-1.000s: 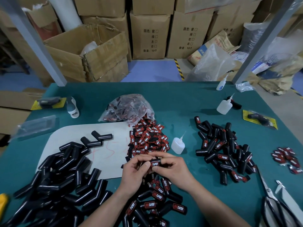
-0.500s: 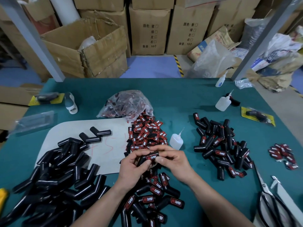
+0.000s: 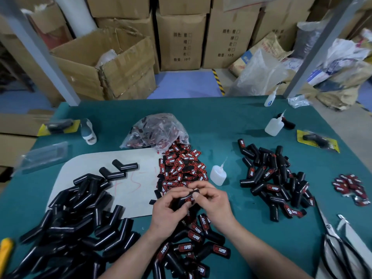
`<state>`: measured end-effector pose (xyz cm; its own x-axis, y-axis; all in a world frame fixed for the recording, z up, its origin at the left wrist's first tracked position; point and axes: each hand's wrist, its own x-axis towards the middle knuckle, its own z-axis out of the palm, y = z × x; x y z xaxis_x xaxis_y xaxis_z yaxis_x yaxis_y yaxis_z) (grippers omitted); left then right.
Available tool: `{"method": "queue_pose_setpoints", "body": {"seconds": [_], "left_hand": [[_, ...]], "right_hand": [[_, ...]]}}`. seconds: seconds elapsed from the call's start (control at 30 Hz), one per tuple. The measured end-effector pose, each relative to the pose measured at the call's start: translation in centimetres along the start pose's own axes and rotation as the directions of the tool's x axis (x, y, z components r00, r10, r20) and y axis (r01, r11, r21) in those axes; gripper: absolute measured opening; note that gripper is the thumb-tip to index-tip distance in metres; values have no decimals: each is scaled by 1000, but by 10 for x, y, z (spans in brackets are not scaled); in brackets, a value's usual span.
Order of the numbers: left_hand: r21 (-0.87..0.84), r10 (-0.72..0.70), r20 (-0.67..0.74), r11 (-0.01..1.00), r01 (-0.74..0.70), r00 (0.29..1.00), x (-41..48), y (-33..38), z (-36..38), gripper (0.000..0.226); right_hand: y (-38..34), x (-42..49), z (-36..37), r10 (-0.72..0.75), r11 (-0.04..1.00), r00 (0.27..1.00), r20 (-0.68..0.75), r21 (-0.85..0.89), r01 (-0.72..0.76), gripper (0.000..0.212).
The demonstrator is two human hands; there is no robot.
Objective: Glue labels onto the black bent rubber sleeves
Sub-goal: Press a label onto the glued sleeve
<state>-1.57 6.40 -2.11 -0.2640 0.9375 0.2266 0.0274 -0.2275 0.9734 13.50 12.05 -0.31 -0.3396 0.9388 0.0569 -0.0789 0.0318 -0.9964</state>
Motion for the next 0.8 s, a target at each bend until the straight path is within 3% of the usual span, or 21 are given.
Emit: {"method": "queue_pose_setpoints", "body": {"seconds": [0.17,0.3,0.43,0.5,0.6,0.7,0.8], "left_hand": [[49,50,24,997,-51,998,-1,-5,1,33],[54,37,26,998,-38,999,0,-6,0,34],[39,65,29,997,-66,997,3,-4,-2,28],[-11,13,-9,1000,-13,1000,5,0,-8,25],[-55,-187,-50,981,184,981,7,7,-23,22],[180,-229,152,963,201,961,-4,15,-22,19],[516,-209,274,856,40,939,-7,18,-12,20]], "right_hand": [[7,-4,6,-23,997,999,31,-72,25,8],[3,-6,5,-17,999,1000,20,-42,18,9],[-7,1,1,71,994,991,112,-93,-61,13],[-17,5,-3,107,994,991,82,-20,-106,14],[-33,11,-17,78,996,995,-59,54,-75,33],[-44,8,-24,20,998,998,-56,-66,-24,46],[-34,-7,-17,150,961,988,20,-236,-141,40]]}}
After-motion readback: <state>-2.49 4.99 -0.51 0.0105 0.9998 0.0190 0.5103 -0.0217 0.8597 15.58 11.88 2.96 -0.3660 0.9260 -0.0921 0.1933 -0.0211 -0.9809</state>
